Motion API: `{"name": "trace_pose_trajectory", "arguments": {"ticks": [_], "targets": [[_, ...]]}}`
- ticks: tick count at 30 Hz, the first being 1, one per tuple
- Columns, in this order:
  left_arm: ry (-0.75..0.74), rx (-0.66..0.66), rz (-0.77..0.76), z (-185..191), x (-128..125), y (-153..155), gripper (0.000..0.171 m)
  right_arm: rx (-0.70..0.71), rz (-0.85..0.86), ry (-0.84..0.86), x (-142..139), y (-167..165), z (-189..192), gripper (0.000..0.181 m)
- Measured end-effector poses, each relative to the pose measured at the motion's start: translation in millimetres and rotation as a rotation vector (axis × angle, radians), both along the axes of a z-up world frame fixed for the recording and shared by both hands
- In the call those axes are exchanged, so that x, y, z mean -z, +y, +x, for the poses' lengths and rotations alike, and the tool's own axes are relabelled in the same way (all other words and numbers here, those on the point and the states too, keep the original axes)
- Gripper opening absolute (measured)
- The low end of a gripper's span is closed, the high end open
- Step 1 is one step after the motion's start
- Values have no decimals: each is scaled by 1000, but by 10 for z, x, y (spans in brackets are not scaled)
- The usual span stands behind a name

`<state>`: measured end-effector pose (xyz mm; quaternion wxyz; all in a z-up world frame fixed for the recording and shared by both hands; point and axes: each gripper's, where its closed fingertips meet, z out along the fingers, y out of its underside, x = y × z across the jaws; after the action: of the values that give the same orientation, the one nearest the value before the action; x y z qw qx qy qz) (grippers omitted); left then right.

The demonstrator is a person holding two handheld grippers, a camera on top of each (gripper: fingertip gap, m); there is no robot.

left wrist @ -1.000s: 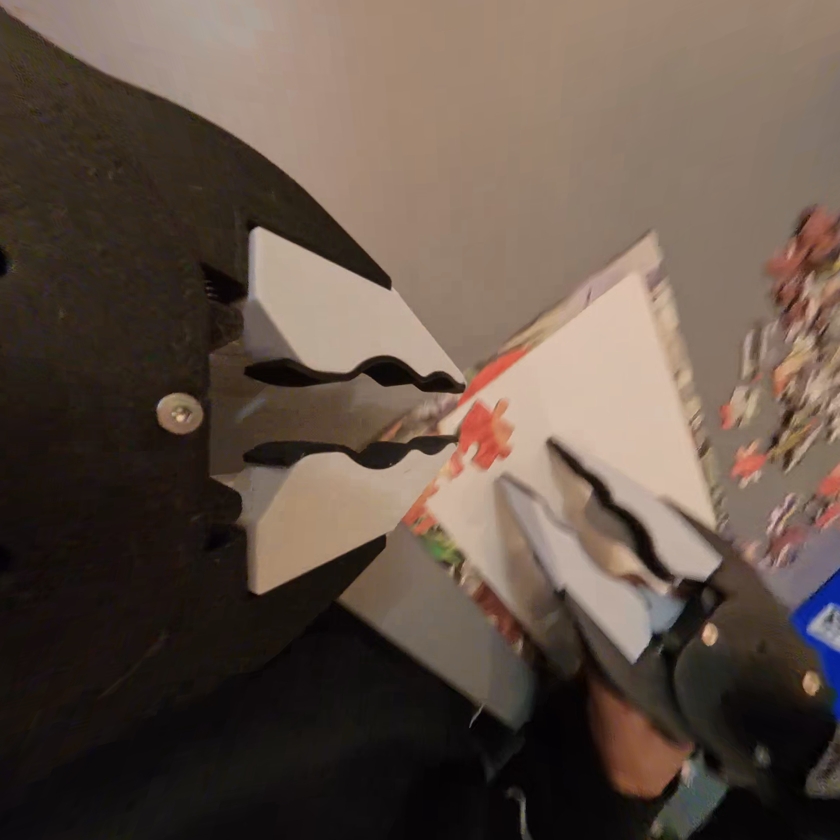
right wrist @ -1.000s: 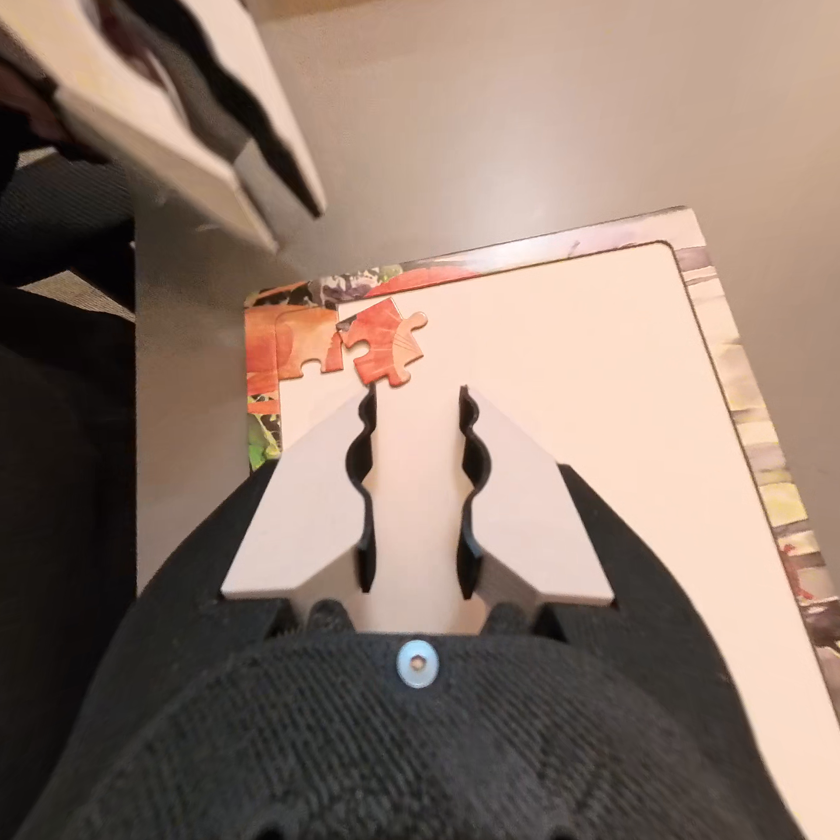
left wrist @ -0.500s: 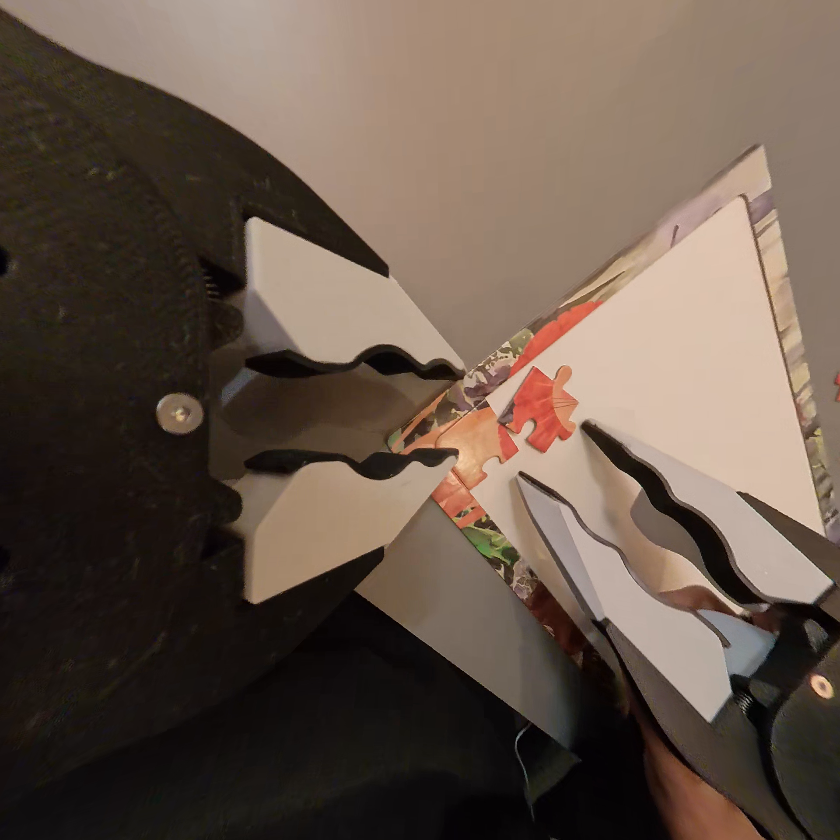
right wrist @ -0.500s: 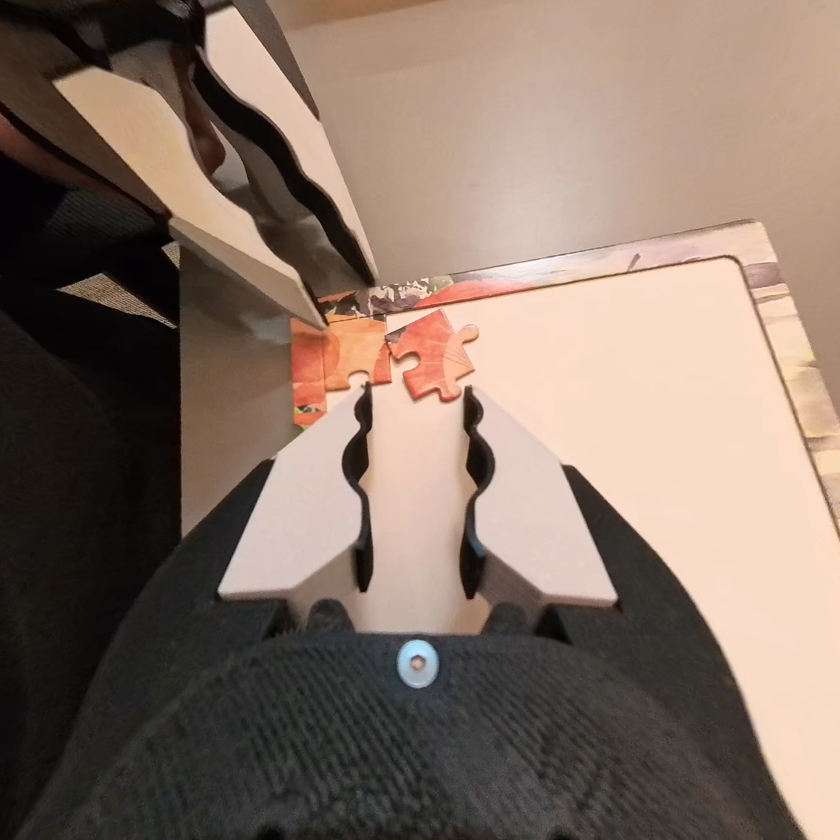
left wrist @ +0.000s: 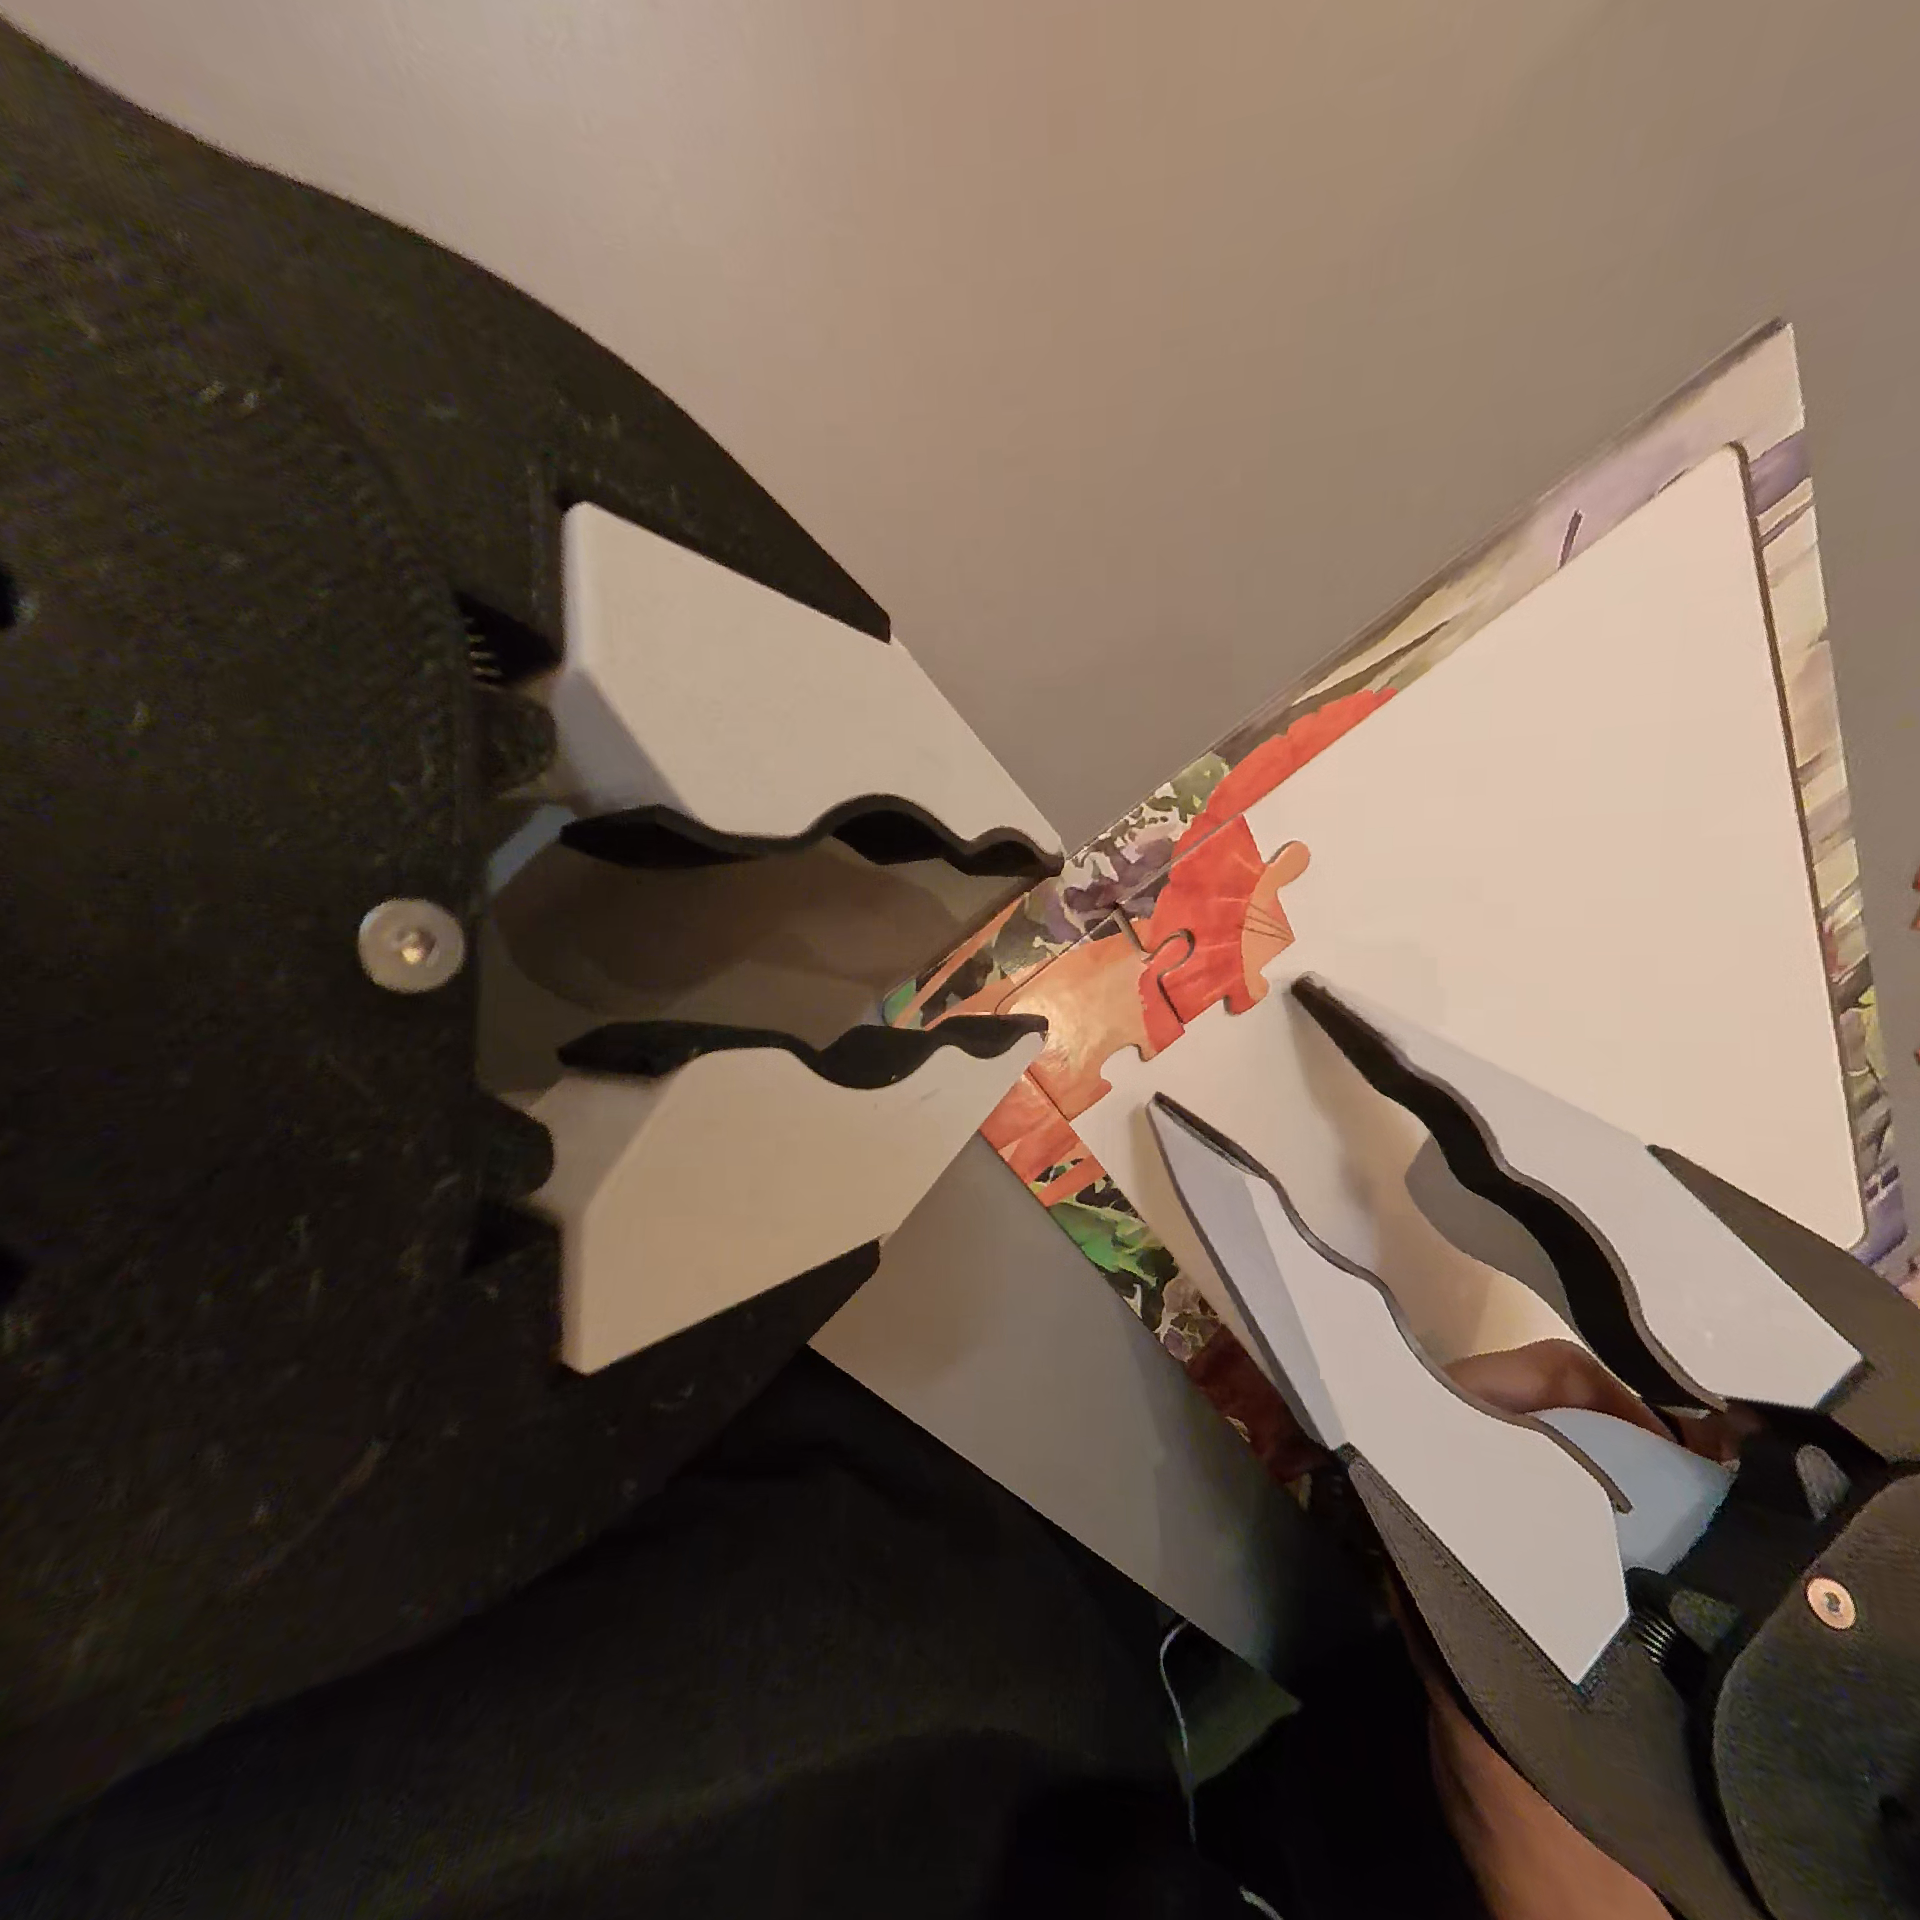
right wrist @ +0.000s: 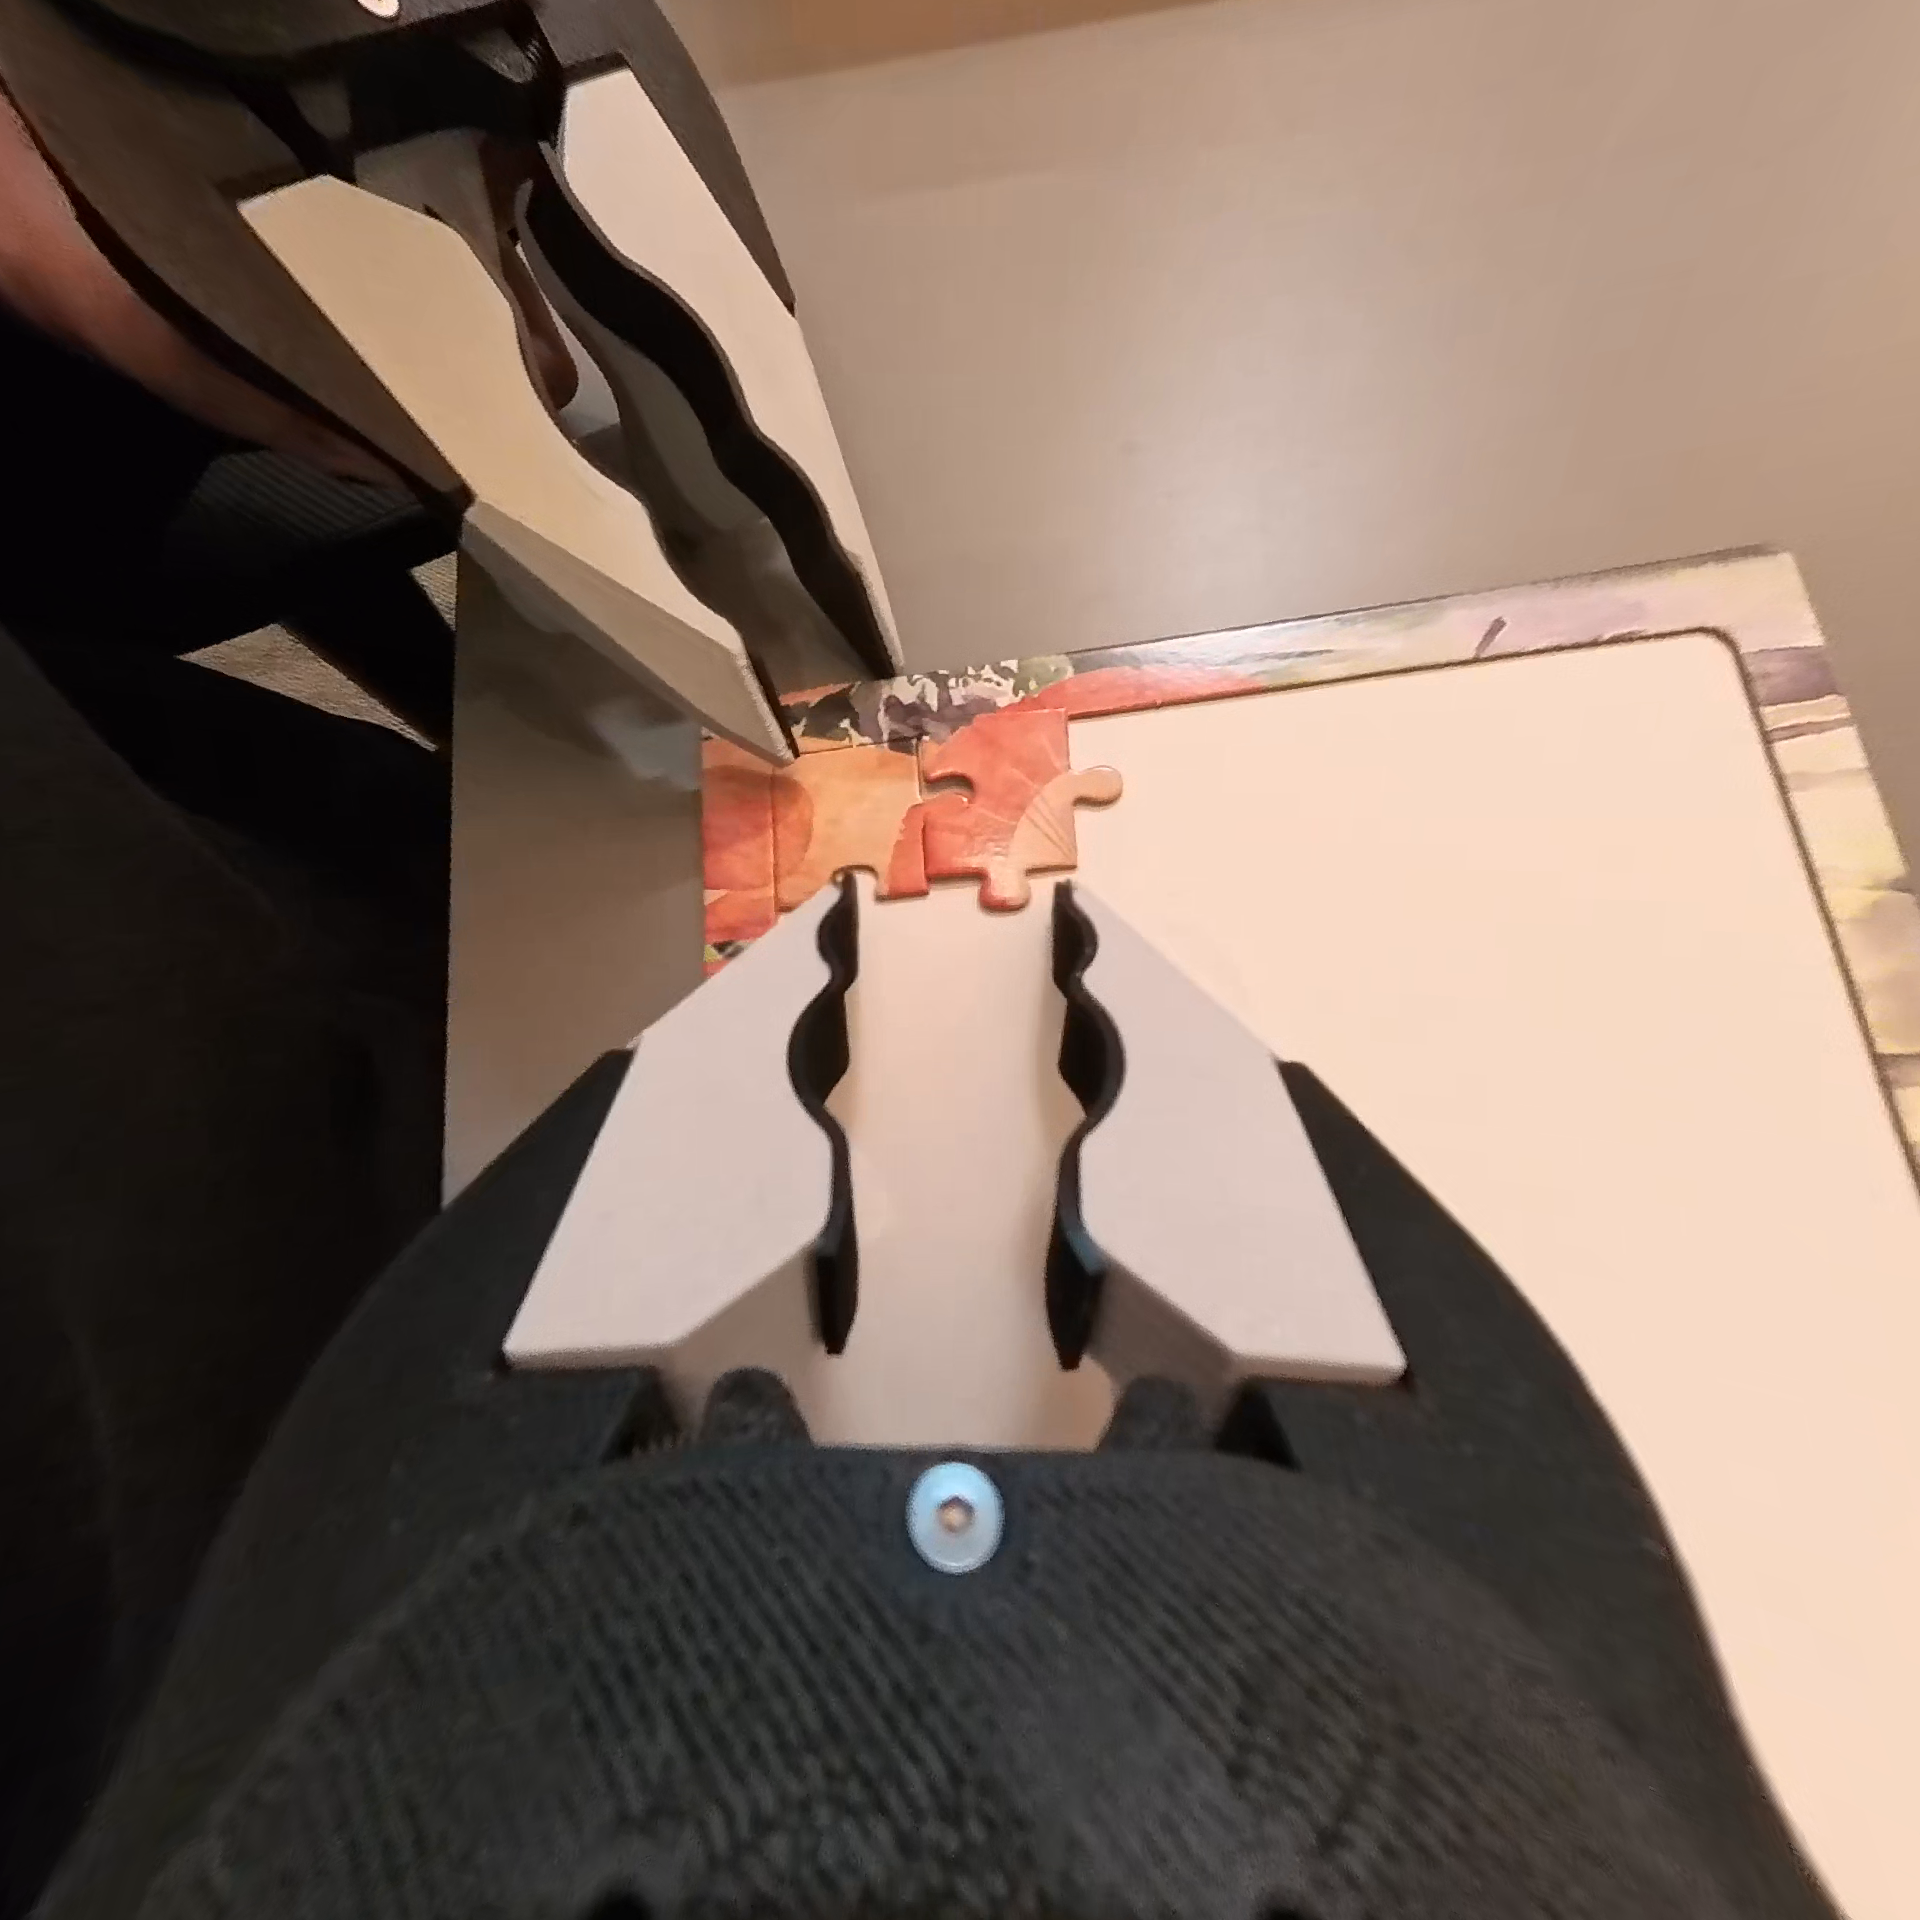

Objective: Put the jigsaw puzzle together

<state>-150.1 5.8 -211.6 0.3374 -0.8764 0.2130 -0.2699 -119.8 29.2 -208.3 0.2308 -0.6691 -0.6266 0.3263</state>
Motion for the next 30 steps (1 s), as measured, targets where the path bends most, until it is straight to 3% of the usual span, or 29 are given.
{"name": "trace_pose_trajectory", "arguments": {"ticks": [5, 11, 30], "targets": [[-1, 3, -2, 0, 1, 5, 25, -37, 50, 28, -72, 45, -114, 34], [16, 13, 2, -13, 3, 4, 25, -127, 175, -53, -26, 170, -242, 25], [21, 28, 66, 31, -76, 75, 28, -265, 20, -38, 39, 102, -281, 21]]}}
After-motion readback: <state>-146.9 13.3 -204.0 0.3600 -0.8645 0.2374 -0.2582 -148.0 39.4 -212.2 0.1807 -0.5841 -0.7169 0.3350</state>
